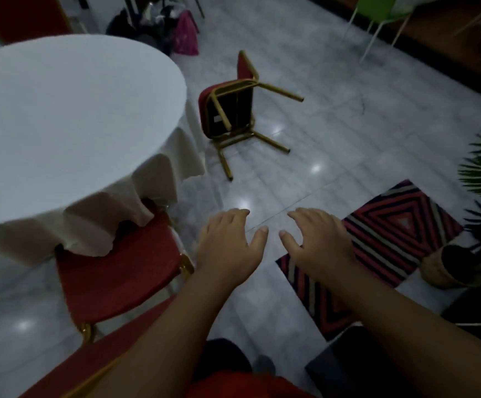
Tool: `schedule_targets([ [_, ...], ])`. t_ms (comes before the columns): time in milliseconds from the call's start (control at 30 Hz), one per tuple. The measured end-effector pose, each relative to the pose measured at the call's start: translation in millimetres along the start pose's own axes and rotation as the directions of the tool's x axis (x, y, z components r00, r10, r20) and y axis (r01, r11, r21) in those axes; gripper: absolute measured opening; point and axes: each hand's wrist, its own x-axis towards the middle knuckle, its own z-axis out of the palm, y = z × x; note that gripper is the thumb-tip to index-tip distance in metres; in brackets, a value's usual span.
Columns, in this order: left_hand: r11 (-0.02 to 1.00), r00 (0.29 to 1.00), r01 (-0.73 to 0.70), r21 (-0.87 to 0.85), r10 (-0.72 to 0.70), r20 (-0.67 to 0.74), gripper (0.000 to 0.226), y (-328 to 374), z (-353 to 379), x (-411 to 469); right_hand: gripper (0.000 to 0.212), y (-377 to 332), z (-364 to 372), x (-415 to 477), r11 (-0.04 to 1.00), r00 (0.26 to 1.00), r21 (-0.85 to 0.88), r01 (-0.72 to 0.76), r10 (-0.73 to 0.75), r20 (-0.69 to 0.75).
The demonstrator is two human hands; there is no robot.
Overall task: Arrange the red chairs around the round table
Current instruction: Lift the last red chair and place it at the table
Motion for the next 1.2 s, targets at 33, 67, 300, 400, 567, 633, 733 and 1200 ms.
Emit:
schedule_targets([
  [33, 1.000, 0.999, -0.012, 0.012, 0.012, 0.031, 0.060, 8, 7, 15, 0.061, 13, -2, 11, 1.000, 1.000, -0.018, -0.018, 0.018, 0.022],
  [67, 0.999, 0.998, -0.025, 0.028, 0.023, 0.061, 0.061, 15, 14, 30, 0.063, 25, -3, 22, 0.999, 0.998, -0.025, -0.037, 0.038, 0.043],
  [300, 0.997, 0.983, -0.079, 0.011, 0.076, 0.165, 0.061, 65, 55, 169, 0.071, 104, -16, 129, 0.992, 0.982, -0.039, -0.122, 0.126, 0.144],
  [400, 0.992, 0.975, -0.126, 0.021, 0.120, 0.188, 0.062, 93, 67, 247, 0.071, 139, -28, 190, 0.984, 0.977, -0.059, -0.168, 0.174, 0.122],
  [567, 0.972, 0.952, -0.221, 0.082, 0.196, 0.235, 0.064, 147, 70, 377, 0.070, 202, -59, 286, 0.957, 0.949, -0.057, -0.285, 0.290, 0.127],
  [633, 0.963, 0.945, -0.250, 0.104, 0.219, 0.243, 0.063, 172, 75, 426, 0.067, 234, -70, 320, 0.943, 0.937, -0.048, -0.330, 0.333, 0.106],
  [733, 0.963, 0.940, -0.253, 0.098, 0.221, 0.259, 0.062, 209, 92, 490, 0.067, 283, -82, 367, 0.927, 0.921, -0.049, -0.372, 0.375, 0.104],
  [1200, 0.995, 0.987, 0.018, 0.096, -0.034, 0.159, 0.061, 356, 164, 741, 0.079, 489, -146, 653, 0.994, 0.972, -0.097, -0.050, 0.070, 0.223],
])
